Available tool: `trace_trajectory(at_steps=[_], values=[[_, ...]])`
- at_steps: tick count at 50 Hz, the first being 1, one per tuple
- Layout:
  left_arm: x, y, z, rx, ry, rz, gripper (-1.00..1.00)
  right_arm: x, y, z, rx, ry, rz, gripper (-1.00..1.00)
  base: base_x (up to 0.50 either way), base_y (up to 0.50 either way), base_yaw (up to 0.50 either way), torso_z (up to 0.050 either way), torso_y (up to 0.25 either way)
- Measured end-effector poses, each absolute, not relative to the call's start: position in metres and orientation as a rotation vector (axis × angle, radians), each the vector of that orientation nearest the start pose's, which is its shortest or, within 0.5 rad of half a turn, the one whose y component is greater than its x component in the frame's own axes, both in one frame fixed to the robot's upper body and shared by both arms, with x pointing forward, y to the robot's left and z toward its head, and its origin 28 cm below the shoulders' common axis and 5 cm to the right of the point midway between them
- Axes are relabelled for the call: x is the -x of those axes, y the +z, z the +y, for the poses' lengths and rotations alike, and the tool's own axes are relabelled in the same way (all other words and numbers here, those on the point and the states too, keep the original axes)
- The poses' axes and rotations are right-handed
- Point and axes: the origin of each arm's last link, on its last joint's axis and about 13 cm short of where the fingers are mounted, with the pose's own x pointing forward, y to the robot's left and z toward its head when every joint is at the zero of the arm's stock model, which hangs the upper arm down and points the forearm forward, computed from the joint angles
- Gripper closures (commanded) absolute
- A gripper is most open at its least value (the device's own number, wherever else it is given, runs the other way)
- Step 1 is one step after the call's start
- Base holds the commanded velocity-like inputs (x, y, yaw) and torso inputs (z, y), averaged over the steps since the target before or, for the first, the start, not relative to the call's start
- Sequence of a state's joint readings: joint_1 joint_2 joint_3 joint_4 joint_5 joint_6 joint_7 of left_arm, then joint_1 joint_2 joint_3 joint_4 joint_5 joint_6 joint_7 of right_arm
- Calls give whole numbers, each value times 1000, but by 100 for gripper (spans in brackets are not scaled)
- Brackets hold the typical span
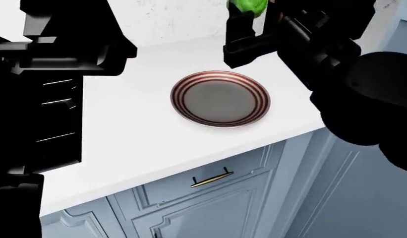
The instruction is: Pick the broccoli from the top rack in the oven and place it on the plate on the counter.
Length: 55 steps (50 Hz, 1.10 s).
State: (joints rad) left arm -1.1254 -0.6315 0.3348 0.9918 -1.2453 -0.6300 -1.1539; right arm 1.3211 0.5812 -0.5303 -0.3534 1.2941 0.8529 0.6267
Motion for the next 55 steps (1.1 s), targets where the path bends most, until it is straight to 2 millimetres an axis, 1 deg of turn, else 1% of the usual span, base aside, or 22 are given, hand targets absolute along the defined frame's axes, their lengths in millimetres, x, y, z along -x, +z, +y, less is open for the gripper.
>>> trace_trajectory(at_steps=[12, 23, 28, 42, 55], values=[[-161, 318, 186, 151, -131, -765, -100, -295, 335, -82, 118, 384, -218, 100, 0, 0, 0, 0, 0], [-161, 318, 185, 153, -132, -764, -100, -329, 321, -79, 126, 379, -156, 100, 0, 0, 0, 0, 0], [-160, 318, 185, 152, -132, -764, -100, -342, 316, -78, 131, 373, -133, 100, 0, 0, 0, 0, 0], [-160, 319, 184, 148, -136, -764, -100, -366, 306, -76, 134, 359, -96, 100, 0, 0, 0, 0, 1], [-159, 319, 184, 148, -137, -763, -100, -382, 289, -77, 109, 349, -11, 100, 0, 0, 0, 1, 0]])
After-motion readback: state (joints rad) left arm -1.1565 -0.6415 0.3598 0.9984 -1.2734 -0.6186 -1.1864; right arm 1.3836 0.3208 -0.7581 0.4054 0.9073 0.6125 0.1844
